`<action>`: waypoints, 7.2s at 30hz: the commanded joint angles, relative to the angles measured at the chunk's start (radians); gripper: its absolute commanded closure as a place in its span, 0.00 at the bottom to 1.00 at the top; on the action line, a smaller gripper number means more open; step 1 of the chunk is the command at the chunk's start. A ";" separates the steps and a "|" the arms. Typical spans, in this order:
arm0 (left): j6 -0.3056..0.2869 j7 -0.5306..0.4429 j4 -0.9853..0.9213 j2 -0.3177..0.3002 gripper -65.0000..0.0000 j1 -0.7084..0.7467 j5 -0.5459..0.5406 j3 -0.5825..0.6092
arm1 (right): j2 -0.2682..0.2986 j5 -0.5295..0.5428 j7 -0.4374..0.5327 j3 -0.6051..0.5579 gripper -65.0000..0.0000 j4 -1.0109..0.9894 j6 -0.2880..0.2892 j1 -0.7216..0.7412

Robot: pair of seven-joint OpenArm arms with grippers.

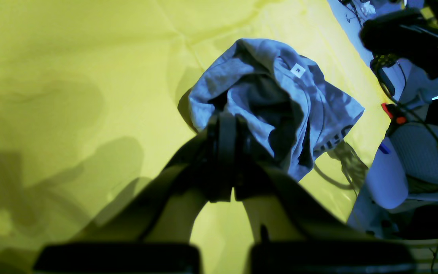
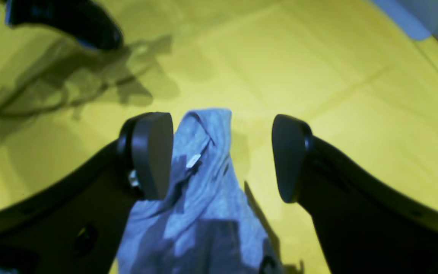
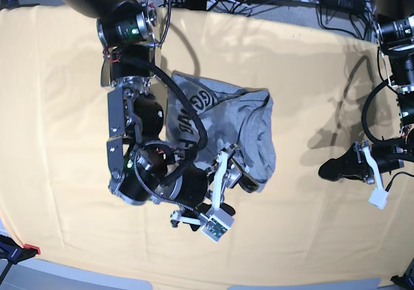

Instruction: Layout the t-shirt on the table in an organized manner, then fold the t-shirt properly

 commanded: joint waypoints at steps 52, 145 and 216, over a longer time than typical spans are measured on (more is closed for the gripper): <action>-0.012 -0.179 0.613 0.242 0.72 0.385 0.587 0.164 | 0.354 0.094 0.023 0.085 0.35 0.057 -0.019 -0.031; 0.005 -0.018 0.613 0.105 0.56 0.448 0.050 -0.327 | 0.349 0.147 0.055 0.085 1.00 0.056 0.025 -0.112; -0.012 -0.035 0.264 0.119 1.00 0.000 0.132 0.280 | 0.521 0.067 0.027 -0.153 1.00 0.151 -0.140 -0.348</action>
